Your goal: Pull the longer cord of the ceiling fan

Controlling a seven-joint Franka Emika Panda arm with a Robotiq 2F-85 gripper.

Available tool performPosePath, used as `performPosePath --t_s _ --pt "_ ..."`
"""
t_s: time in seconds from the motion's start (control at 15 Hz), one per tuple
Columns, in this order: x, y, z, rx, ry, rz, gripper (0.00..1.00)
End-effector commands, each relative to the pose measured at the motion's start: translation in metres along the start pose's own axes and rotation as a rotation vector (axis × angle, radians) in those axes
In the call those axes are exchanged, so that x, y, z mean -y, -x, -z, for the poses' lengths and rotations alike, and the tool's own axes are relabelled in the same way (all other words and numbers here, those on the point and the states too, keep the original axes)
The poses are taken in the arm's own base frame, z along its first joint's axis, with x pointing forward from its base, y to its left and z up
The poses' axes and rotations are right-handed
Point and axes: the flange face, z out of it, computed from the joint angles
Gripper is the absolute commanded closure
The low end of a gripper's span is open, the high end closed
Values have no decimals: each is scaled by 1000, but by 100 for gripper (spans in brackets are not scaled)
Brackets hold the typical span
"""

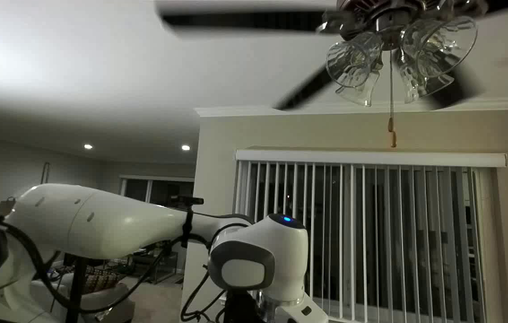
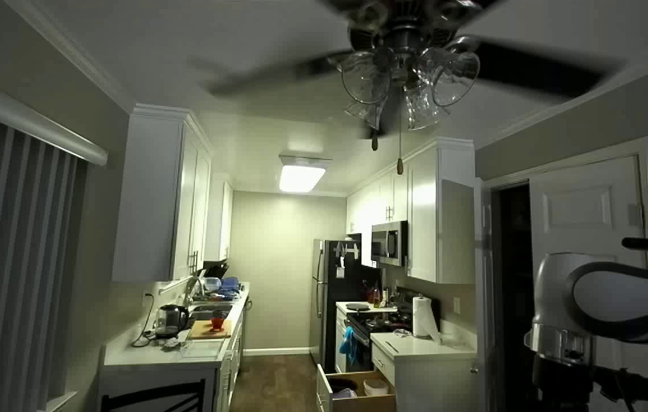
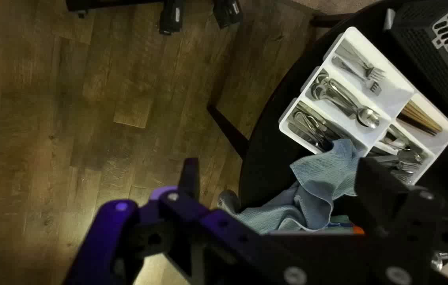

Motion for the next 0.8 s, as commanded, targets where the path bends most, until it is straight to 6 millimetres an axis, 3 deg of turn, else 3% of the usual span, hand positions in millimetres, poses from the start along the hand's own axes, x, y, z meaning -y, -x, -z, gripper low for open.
performPosePath --t_s 0.0,0.27,0.4,0.47,0.73 --pt "0 0 1 1 0 0 0" --pt "0 0 1 1 0 0 0" --pt "29 -16 15 -123 63 122 0" --pt "56 -21 22 -146 84 166 0" --pt "137 -23 55 -239 176 362 0"
